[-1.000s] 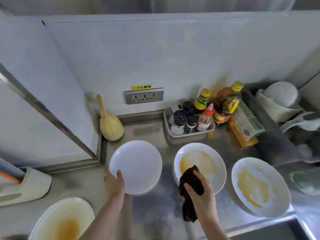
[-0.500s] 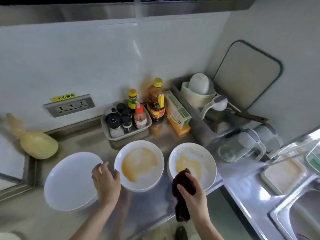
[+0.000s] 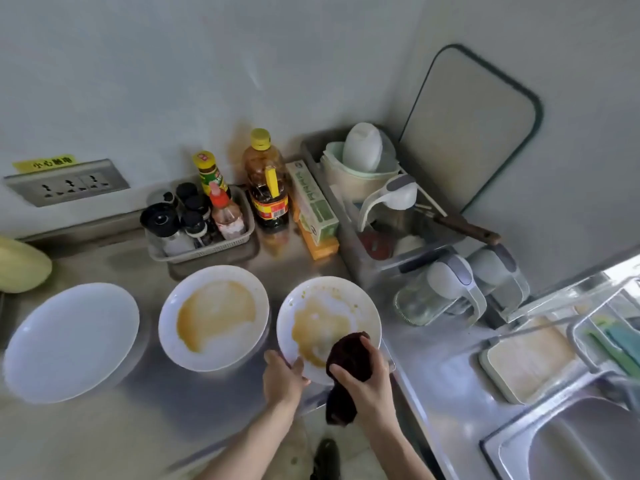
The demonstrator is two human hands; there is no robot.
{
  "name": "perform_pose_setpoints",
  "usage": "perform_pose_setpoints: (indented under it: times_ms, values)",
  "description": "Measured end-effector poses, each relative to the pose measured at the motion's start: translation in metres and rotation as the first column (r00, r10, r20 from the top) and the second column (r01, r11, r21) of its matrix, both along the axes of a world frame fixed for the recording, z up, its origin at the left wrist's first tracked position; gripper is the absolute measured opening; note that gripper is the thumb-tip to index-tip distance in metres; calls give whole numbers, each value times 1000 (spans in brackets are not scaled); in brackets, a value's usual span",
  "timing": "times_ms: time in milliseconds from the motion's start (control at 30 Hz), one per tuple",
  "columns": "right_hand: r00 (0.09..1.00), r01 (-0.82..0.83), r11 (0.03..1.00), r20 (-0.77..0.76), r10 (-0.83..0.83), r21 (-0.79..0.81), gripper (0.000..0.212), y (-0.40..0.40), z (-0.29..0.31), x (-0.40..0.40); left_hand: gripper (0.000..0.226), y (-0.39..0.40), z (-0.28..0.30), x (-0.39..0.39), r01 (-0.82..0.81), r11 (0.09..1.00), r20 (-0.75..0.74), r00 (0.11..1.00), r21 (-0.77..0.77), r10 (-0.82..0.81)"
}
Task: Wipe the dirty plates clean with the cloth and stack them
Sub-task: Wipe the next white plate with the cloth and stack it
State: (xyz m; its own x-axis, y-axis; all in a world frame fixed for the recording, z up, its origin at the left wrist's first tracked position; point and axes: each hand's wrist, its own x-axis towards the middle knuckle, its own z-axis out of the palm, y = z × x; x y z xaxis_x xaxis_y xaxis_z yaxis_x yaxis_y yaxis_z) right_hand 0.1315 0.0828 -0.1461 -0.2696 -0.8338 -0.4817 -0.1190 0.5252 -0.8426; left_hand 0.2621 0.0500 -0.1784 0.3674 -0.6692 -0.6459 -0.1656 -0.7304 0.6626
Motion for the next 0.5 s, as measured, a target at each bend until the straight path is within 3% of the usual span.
perform_pose_setpoints:
  times_ms: [67, 167, 233, 300, 433, 500]
  values:
    - [998, -65, 997, 21, 64, 31, 79, -7, -1, 2, 7, -2, -3, -2, -45, 999, -70, 997, -5, 45]
    - [999, -35, 999, -35, 35, -9, 46, -9, 0, -3, 15, -4, 9, -3, -114, 990, -220, 971, -78, 95]
    - [998, 8, 998, -55, -12, -66, 25, -8, 9, -9, 15, -4, 16, -2, -82, 986, -220, 974, -145, 49]
    - [997, 27, 990, -64, -36, -137, 19, -8, 19, -11, 16, -3, 23, 2, -41, 981, -195, 981, -192, 3]
    - [936, -190, 919, -345, 63, -346, 16, -12, 34, -2, 13, 2, 43, 6, 17, 942, -153, 986, -336, -72]
    - [847, -397, 842, -498, 183, -365, 34, -11, 35, 16, 11, 2, 58, 6, 43, 905, -129, 986, -424, -108]
